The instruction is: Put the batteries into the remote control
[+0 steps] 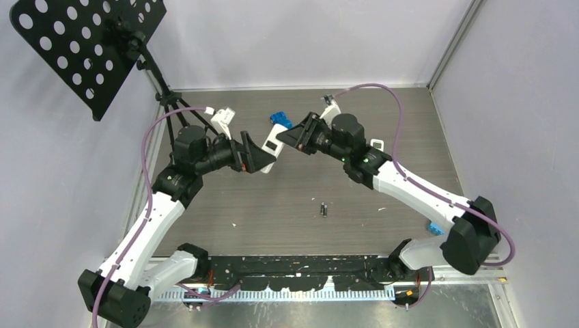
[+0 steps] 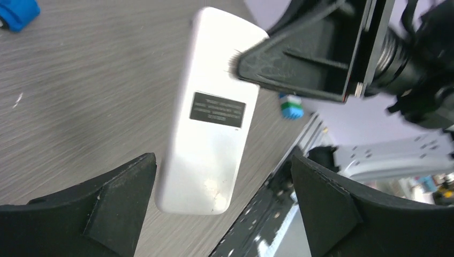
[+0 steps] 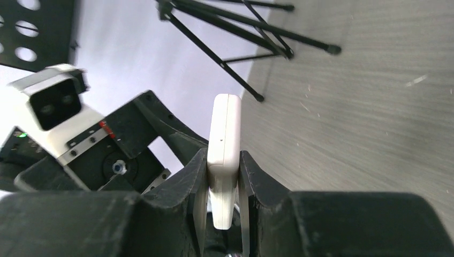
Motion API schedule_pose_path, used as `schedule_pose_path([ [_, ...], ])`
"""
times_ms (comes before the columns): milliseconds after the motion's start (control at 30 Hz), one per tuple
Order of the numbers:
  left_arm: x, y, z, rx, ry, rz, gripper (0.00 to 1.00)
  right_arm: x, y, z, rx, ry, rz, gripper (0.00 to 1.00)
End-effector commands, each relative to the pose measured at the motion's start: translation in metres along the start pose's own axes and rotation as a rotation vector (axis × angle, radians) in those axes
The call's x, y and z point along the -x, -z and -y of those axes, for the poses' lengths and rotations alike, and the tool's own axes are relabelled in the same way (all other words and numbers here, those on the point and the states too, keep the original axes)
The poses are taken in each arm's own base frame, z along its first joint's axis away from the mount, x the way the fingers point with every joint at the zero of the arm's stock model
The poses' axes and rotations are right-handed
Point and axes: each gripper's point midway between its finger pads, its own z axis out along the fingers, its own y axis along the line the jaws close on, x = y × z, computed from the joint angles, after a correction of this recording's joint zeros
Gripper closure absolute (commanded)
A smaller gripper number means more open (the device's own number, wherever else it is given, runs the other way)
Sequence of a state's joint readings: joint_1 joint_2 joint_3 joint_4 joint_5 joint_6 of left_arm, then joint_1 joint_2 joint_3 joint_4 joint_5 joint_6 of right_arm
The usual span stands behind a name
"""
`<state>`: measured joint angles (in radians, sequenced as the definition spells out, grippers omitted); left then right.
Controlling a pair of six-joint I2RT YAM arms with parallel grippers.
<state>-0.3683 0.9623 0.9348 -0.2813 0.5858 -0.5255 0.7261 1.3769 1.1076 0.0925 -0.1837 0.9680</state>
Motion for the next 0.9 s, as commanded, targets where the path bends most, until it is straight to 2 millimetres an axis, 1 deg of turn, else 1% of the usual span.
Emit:
schedule_pose_path([
  [0, 0.043, 0.001, 0.030, -0.096, 0.178, 0.159, 0.00, 0.061, 0.041, -0.068, 0.231, 0.003, 0.289, 0.88],
  [67, 0.050, -0.002, 0.039, -0.154, 0.252, 0.184, 0.00, 0.066, 0.051, -0.072, 0.255, -0.023, 0.328, 0.88],
  [133, 0.056, -0.004, 0.044, -0.192, 0.307, 0.205, 0.00, 0.070, 0.061, -0.078, 0.295, -0.050, 0.362, 0.88],
  [200, 0.061, -0.004, 0.048, -0.226, 0.343, 0.221, 0.00, 0.072, 0.069, -0.082, 0.331, -0.083, 0.384, 0.88],
  [267, 0.069, -0.002, 0.057, -0.285, 0.363, 0.246, 0.01, 0.073, 0.073, -0.084, 0.359, -0.114, 0.394, 0.88],
  [367, 0.078, 0.002, 0.074, -0.398, 0.422, 0.259, 0.16, 0.072, 0.071, -0.085, 0.387, -0.141, 0.390, 0.88],
  [433, 0.082, 0.005, 0.082, -0.456, 0.442, 0.264, 0.22, 0.069, 0.067, -0.084, 0.395, -0.148, 0.377, 0.88],
  [533, 0.084, 0.009, 0.090, -0.511, 0.469, 0.254, 0.31, 0.067, 0.062, -0.082, 0.403, -0.157, 0.371, 0.88],
  [700, 0.085, 0.013, 0.097, -0.539, 0.468, 0.243, 0.52, 0.066, 0.057, -0.074, 0.393, -0.165, 0.379, 0.88],
  [767, 0.084, 0.012, 0.095, -0.525, 0.457, 0.241, 0.65, 0.064, 0.054, -0.072, 0.390, -0.164, 0.370, 0.88],
  [800, 0.081, 0.009, 0.092, -0.507, 0.451, 0.233, 0.75, 0.062, 0.054, -0.070, 0.386, -0.164, 0.365, 0.88],
  [833, 0.079, 0.007, 0.089, -0.493, 0.447, 0.226, 0.88, 0.061, 0.053, -0.070, 0.386, -0.158, 0.360, 0.88],
  [867, 0.077, 0.005, 0.085, -0.474, 0.442, 0.221, 0.98, 0.060, 0.053, -0.069, 0.378, -0.148, 0.354, 0.86],
])
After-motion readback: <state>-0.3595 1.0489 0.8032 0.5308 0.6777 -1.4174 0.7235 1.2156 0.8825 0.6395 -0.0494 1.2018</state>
